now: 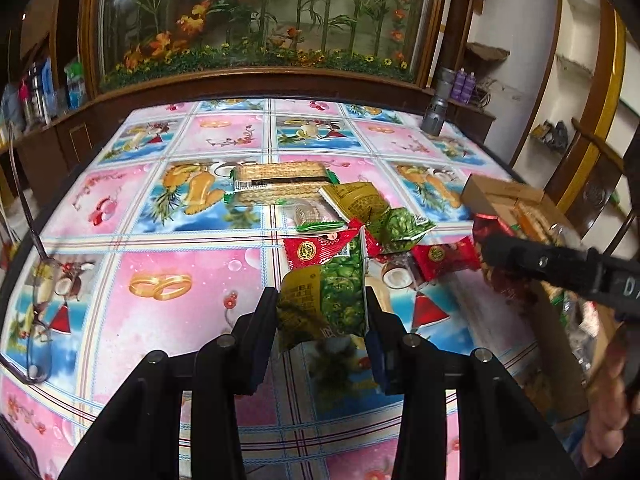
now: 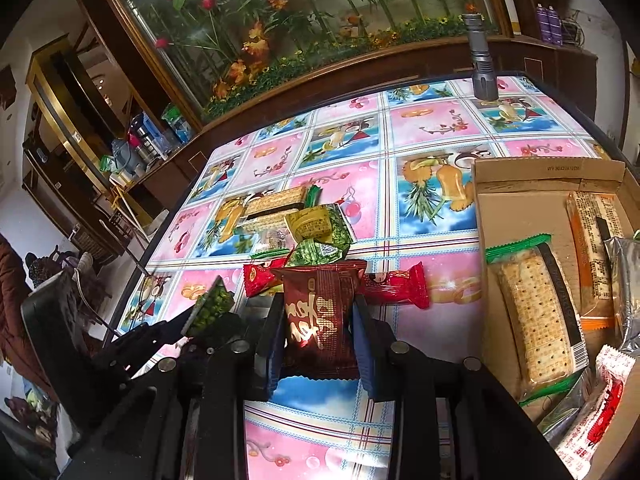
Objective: Organize snacks
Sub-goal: 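Lift the pea snack bag with the left gripper while the right lifts the dark red bag, then carry the pea snack bag with the left gripper while the right carries the dark red bag into the box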
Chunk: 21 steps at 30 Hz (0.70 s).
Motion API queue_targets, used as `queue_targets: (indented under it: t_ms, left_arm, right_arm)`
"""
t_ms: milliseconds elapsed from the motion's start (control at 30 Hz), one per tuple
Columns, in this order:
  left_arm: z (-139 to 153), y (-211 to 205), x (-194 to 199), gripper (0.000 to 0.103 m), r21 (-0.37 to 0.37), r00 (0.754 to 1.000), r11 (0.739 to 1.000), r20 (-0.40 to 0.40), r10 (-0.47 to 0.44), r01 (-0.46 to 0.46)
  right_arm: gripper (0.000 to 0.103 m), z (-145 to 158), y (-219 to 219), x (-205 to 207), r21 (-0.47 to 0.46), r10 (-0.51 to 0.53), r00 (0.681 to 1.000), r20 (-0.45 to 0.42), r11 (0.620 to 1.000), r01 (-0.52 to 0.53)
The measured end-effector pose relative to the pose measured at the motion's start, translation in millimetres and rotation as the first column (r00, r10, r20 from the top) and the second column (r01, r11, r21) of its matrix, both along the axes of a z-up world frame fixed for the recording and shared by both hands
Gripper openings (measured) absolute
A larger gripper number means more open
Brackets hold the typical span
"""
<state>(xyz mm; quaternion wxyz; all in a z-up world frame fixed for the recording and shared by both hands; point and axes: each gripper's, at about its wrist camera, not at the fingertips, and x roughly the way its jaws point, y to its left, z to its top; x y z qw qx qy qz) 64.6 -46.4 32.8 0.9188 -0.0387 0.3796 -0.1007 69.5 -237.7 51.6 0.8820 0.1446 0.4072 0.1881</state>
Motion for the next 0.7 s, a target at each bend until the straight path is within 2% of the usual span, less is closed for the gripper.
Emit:
queue_targets:
  t_ms: [467, 700]
  left_arm:
    - [6, -5, -5, 0.039, 0.005, 0.999, 1.000, 0.037, -0.015, 0.015]
    - [18, -34, -11, 0.039, -0.024, 0.996, 0.997, 0.049, -0.070, 0.071]
  right_arm:
    - [0.034, 6, -12, -1, 0.009, -0.028, 0.999, 0.019, 1.000, 0.028]
    - [0.034, 19, -45, 0, 0.061, -0.097, 0.994, 0.041, 0.994, 0.094]
